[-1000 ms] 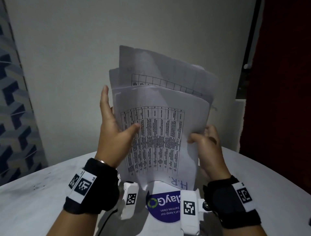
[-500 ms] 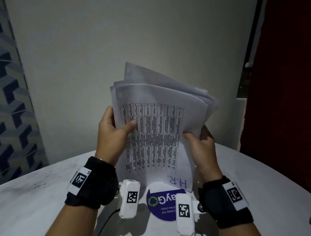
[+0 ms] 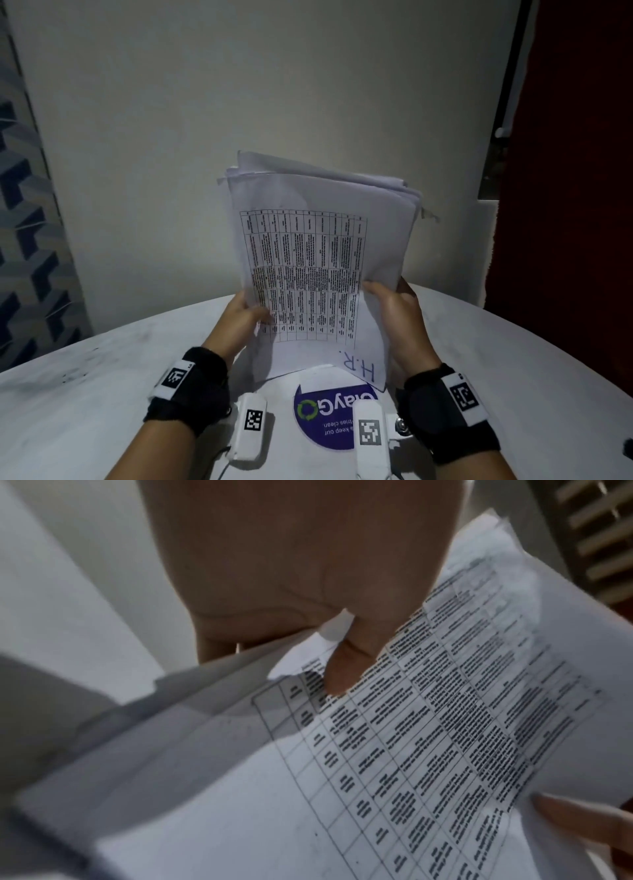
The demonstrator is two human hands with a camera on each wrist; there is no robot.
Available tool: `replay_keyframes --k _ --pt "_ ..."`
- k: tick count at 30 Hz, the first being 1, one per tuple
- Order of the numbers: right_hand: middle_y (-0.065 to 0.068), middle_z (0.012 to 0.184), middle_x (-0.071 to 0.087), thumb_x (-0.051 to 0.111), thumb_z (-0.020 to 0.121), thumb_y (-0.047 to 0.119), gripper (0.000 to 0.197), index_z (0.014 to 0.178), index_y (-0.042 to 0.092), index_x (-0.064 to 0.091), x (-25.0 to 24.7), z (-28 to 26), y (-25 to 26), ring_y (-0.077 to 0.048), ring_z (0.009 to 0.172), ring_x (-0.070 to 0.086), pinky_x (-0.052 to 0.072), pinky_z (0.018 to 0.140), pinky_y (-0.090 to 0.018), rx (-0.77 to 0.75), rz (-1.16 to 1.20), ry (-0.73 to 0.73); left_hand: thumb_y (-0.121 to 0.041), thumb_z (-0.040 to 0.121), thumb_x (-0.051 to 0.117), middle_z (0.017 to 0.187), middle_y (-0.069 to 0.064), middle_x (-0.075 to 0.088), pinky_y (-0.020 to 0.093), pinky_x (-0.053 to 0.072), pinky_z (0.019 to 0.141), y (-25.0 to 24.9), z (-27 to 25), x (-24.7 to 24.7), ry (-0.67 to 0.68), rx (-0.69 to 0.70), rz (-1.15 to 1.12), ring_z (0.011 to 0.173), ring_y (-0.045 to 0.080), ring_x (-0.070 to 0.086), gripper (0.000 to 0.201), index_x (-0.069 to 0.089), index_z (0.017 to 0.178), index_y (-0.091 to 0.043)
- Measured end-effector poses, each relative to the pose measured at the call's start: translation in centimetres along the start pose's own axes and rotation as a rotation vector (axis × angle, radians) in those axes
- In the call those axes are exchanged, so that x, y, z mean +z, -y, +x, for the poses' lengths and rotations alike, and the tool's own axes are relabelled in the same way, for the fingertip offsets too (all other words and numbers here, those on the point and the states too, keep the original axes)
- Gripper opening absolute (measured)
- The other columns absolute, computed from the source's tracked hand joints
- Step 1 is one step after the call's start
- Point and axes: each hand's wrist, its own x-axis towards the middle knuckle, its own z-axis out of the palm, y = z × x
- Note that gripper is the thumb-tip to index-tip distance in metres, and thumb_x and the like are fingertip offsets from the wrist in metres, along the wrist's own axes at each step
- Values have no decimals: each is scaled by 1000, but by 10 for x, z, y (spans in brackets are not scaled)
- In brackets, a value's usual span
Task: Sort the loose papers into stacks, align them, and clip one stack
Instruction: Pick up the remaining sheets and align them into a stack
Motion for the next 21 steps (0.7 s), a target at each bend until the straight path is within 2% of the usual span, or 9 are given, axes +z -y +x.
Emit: replay_keyframes --k 2,5,8,12,14,16,18,20,21 --pt "0 106 79 68 78 24 29 106 25 77 1 -2 -4 -27 106 72 53 103 -51 14 -2 22 14 91 51 115 -2 74 28 50 84 3 -1 1 -10 -29 14 114 20 66 42 65 119 -13" --pt "0 107 79 67 79 19 32 109 22 75 0 -3 -4 -26 106 72 53 103 -51 11 12 4 10 89 59 115 -3 72 25 48 81 -6 -1 -2 -12 -11 64 113 18 66 42 62 120 -17" --pt "-1 108 77 66 89 6 29 114 19 68 -3 -3 6 -23 106 71 57 95 -41 -94 7 19 11 87 63 126 -6 66 29 49 96 -22 -1 -5 -78 137 7 116 10 63 58 49 131 -24" --pt "-1 115 72 63 96 5 33 128 13 61 -3 -6 19 -14 106 68 53 81 -19 -291 12 100 12 94 57 128 -9 67 29 50 102 -40 -4 0 -78 250 -58 117 5 64 58 50 140 -22" --pt "-6 114 72 64 96 5 34 130 11 61 -3 -7 23 -17 100 69 51 79 -15 -319 -17 75 10 96 56 126 -9 70 30 53 102 -42 -7 4 -114 296 -42 117 6 66 50 55 137 -19" --pt "-3 113 70 68 94 11 35 128 16 60 -1 -9 28 -19 101 68 52 80 -19 -303 -90 -3 11 95 58 117 -12 72 24 57 95 -53 -11 3 -175 388 -24 109 1 69 47 60 126 -24" --pt "2 122 65 75 88 18 52 133 20 50 0 -12 36 -16 111 64 54 93 -31 -360 -115 -139 6 92 60 108 -10 74 29 60 87 -71 -19 -5 -244 544 109 101 8 71 38 63 113 -26" --pt "2 141 49 84 81 22 86 149 23 31 -3 -18 49 -14 126 53 48 106 -36 -540 -178 -273 -9 86 60 93 3 71 45 54 77 -91 -32 -17 -293 701 361 89 31 66 21 60 103 -20" --pt "4 147 41 87 78 22 99 154 23 23 -7 -21 56 -13 133 46 43 111 -36 -631 -225 -306 -12 83 60 85 6 65 47 51 71 -100 -39 -22 -308 757 497 82 38 60 18 56 99 -19"
